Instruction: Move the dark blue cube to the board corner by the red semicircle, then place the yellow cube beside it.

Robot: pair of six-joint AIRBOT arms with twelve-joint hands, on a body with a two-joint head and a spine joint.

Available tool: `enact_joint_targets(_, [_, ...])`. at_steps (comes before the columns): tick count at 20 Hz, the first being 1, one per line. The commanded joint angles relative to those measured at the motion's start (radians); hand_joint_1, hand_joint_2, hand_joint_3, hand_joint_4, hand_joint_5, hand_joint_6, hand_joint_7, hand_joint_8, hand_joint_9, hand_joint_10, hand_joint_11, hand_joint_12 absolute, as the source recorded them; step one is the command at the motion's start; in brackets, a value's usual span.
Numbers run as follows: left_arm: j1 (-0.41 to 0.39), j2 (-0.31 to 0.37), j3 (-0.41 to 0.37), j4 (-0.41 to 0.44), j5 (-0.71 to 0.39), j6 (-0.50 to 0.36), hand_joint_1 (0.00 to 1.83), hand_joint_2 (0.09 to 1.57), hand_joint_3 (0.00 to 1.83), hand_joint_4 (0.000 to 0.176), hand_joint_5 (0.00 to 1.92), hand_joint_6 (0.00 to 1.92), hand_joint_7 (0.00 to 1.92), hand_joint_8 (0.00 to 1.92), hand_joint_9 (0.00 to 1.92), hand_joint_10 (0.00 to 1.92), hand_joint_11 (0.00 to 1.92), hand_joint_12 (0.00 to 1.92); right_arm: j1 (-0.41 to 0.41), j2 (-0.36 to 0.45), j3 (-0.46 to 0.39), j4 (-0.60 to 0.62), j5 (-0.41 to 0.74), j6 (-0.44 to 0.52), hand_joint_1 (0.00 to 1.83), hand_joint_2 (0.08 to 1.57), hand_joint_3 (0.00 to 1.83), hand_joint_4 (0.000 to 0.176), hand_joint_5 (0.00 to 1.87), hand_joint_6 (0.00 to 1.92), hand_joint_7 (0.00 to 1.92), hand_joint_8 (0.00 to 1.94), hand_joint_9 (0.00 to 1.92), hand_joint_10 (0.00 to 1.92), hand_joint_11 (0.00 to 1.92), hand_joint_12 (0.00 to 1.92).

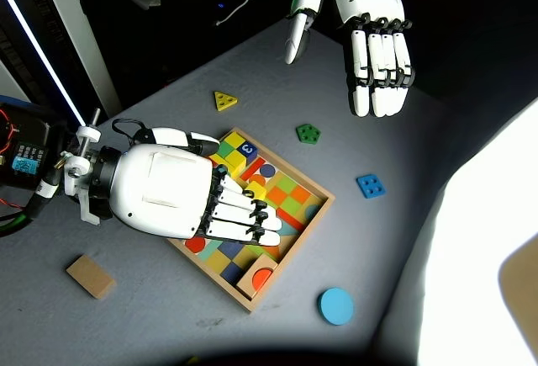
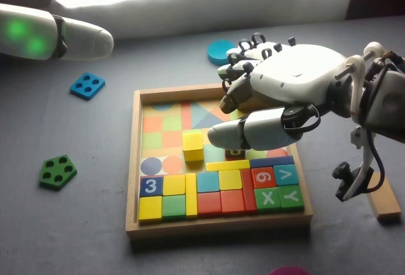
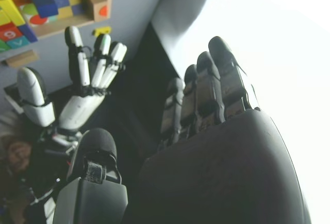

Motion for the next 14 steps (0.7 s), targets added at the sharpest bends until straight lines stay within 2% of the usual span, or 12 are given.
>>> enact_joint_targets(1, [-0.013,0.002,0.001,-0.028,-0.05,0.0,0.08,1.28,0.0,0.045,0.11,0.0,0.1,0.0,0.11,0.0,0.0,0.53,-0.001,0.006,-0.006,-0.017,0.076,-0.009,0.0,1.15,0.01,0.0,0.65,0.1,0.18,0.0,0.0,0.0,0.0,0.0])
enact_joint_targets(3, [-0.013,0.002,0.001,-0.028,-0.05,0.0,0.05,1.29,0.0,0.038,0.09,0.0,0.08,0.0,0.1,0.0,0.0,0.49,-0.015,0.006,-0.012,-0.017,0.085,-0.037,0.0,1.16,0.01,0.0,0.67,0.1,0.15,0.0,0.0,0.0,0.0,0.0])
enact_joint_targets(13, [-0.013,0.002,0.003,-0.028,-0.049,0.0,0.05,1.28,0.0,0.054,0.12,0.01,0.1,0.01,0.1,0.0,0.0,0.5,-0.05,0.017,-0.032,-0.017,0.081,-0.067,0.0,1.15,0.0,0.0,0.68,0.08,0.21,0.02,0.0,0.0,0.0,0.0])
enact_joint_targets(14, [-0.013,0.002,0.003,-0.028,-0.049,0.0,0.06,1.28,0.0,0.048,0.13,0.01,0.11,0.01,0.12,0.01,0.0,0.53,-0.053,0.016,-0.032,-0.017,0.081,-0.069,0.0,1.15,0.0,0.0,0.67,0.08,0.21,0.02,0.0,0.0,0.0,0.0])
